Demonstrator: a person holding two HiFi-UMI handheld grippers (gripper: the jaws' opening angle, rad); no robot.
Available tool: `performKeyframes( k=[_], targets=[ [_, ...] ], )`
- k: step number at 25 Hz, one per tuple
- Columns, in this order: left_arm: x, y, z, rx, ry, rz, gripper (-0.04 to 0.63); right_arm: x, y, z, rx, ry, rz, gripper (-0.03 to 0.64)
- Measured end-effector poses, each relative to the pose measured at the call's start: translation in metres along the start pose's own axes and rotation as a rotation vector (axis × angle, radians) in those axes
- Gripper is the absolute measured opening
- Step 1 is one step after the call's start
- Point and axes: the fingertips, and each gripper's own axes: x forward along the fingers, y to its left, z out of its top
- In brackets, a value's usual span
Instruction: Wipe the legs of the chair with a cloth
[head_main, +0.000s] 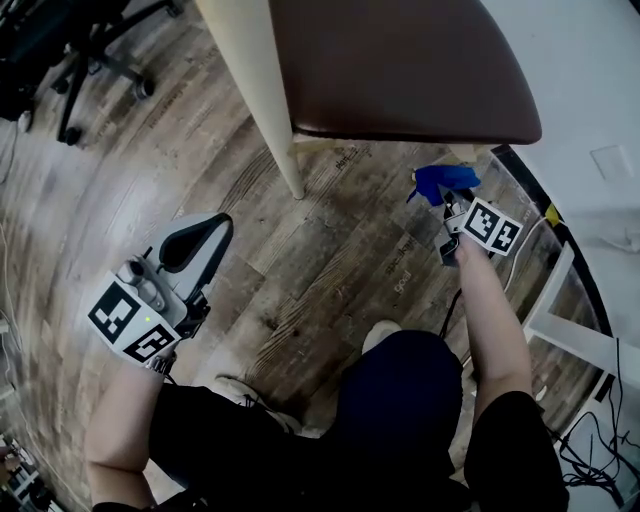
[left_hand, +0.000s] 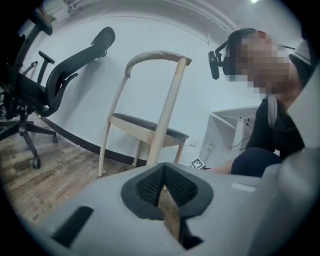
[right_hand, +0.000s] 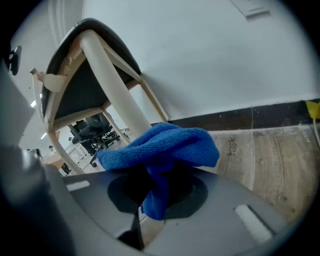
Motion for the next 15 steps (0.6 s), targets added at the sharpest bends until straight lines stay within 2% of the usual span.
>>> performKeyframes(
  k=[8, 15],
  targets=[
    [-0.002, 0.005, -0.008, -0.010, 0.024, 0.010, -0.002, 0.043, -0.043, -0.059, -0.017, 0.167, -0.086, 0.066],
    [-0.013, 0.014, -0.010, -0.021, 0.027, 0.037, -0.003, 0.063, -0.065, -0.088, -0.007, 0.237, -0.154, 0.066]
  ],
)
